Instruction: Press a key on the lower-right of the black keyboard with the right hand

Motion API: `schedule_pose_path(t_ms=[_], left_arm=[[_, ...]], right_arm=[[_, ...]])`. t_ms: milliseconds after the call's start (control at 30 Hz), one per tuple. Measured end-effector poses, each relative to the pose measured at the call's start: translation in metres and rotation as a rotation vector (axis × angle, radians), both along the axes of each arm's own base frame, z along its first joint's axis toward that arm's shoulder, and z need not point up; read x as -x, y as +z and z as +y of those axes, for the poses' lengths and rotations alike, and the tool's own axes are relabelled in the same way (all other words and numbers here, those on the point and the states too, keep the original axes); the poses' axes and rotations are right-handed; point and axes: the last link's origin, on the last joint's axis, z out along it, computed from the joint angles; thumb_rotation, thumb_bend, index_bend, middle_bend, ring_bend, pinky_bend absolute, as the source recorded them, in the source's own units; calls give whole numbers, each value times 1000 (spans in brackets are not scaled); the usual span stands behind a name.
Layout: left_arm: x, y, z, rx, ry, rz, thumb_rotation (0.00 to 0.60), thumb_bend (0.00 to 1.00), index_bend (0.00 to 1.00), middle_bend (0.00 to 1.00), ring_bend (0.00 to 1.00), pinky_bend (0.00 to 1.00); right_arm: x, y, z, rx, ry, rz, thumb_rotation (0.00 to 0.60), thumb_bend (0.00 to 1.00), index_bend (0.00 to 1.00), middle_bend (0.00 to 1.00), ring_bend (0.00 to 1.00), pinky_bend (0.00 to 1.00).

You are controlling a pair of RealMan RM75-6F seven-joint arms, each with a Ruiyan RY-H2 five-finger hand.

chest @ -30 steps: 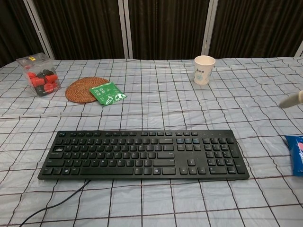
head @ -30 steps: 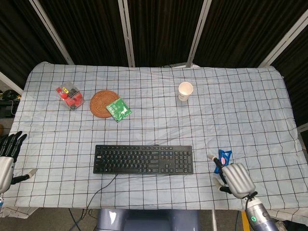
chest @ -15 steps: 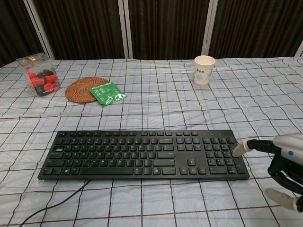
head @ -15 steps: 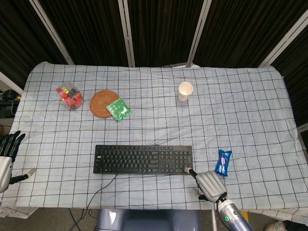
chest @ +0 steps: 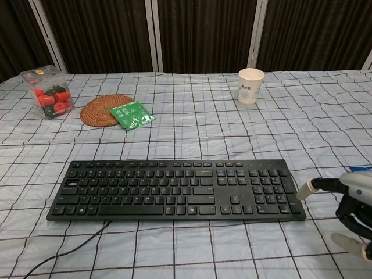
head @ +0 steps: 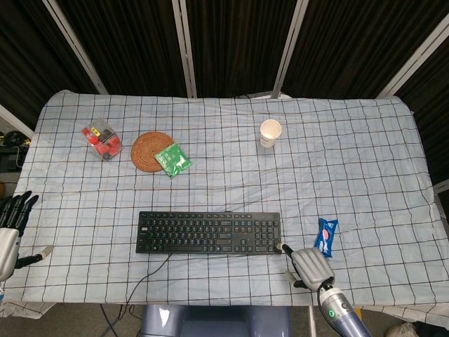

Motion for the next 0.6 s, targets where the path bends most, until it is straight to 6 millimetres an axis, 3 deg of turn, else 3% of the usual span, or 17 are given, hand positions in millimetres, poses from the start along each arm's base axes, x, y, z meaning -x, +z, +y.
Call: schedule_pose_path(t_ms=[600], left_arm=[[0,0,1,3,0,1,600,0,0,0,0,0]], right_arm=[[1,-14,1,-18,-38,1,600,412,197,819,789,701]])
